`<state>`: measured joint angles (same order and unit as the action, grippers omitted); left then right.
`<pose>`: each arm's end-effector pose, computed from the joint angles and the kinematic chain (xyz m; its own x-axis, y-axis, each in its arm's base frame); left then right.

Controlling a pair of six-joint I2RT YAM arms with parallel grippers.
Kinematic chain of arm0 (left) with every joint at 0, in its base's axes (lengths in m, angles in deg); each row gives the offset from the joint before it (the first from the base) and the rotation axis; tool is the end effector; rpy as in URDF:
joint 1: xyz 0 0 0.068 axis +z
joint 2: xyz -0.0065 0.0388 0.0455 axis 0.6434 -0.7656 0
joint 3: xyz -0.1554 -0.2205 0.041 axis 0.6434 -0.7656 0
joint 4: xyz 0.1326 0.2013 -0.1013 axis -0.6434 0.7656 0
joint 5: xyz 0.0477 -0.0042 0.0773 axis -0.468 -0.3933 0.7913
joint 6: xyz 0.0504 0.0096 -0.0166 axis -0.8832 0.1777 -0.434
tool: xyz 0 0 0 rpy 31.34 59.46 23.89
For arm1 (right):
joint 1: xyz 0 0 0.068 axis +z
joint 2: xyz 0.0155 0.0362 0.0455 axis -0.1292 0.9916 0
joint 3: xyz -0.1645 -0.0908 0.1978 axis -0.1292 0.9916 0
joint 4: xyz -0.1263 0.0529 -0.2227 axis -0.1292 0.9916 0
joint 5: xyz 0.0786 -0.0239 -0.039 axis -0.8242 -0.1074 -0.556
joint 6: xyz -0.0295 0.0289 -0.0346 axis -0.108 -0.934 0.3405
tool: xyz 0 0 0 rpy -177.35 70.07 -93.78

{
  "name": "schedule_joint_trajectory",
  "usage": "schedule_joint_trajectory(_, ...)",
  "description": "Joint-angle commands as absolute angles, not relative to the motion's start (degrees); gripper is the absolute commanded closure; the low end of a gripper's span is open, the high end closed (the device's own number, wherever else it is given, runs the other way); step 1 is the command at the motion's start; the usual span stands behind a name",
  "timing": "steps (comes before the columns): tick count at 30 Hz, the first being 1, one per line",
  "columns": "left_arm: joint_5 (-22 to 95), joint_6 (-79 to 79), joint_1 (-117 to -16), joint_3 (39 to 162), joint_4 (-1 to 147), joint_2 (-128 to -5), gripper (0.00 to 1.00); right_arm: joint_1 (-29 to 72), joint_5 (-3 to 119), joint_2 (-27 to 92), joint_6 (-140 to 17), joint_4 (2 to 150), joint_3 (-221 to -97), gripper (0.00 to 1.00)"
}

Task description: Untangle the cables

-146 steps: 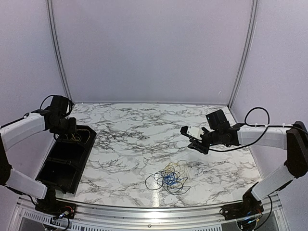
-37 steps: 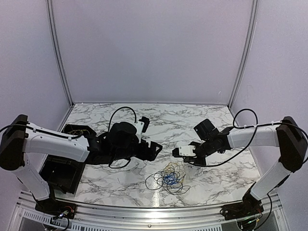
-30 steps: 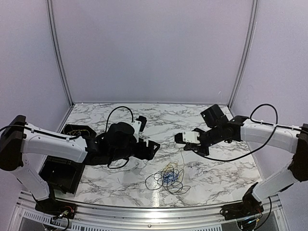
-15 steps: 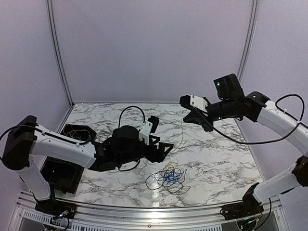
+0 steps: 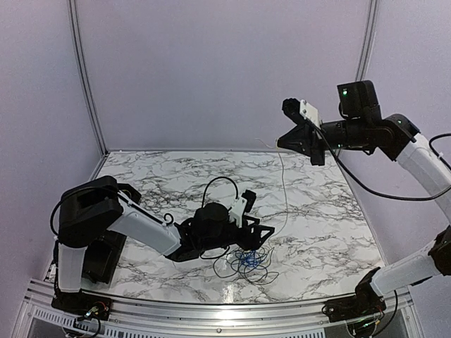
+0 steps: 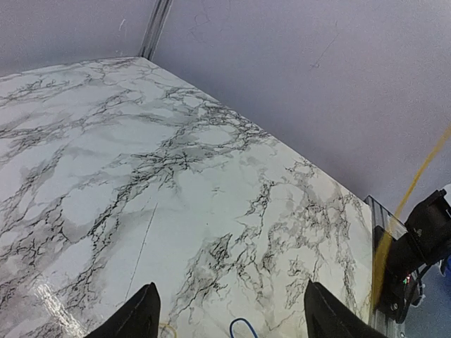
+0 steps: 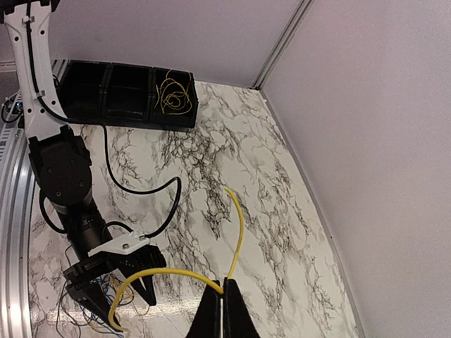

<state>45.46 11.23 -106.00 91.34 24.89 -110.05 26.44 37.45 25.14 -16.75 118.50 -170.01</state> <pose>0.1809 -0.4047 0.1631 -0.3895 -0.0748 -0.9180 0.8216 0.4223 -0.3830 0.2083 0.1602 0.4285 0.1862 -0.5269 -0.8293 -0.9106 0.2245 -0.3470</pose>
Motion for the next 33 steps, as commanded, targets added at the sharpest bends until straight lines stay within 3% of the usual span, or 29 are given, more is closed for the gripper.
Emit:
schedule_joint_trajectory(1,44.3,15.2,-106.14,89.43,19.82,-110.55,0.28,23.97,32.93,23.39,-18.88,119.2,-172.58,1.0)
schedule_joint_trajectory(12,56.05,15.54,-106.53,73.35,20.81,-94.66,0.28,21.87,37.41,22.38,-19.51,111.77,-160.73,1.0)
schedule_joint_trajectory(22,86.27,22.36,-107.88,66.76,37.94,-81.54,0.28,21.92,39.74,23.31,-19.5,109.58,-156.51,1.0)
schedule_joint_trajectory(29,78.12,2.33,-112.5,73.68,36.41,-82.83,0.27,21.91,39.48,25.22,-21.84,108.13,-153.81,1.0)
schedule_joint_trajectory(33,80.91,-2.61,-115.48,79.16,36.83,-84.57,0.31,21.98,39.71,26.39,-22.2,106.13,-150.95,1.0)
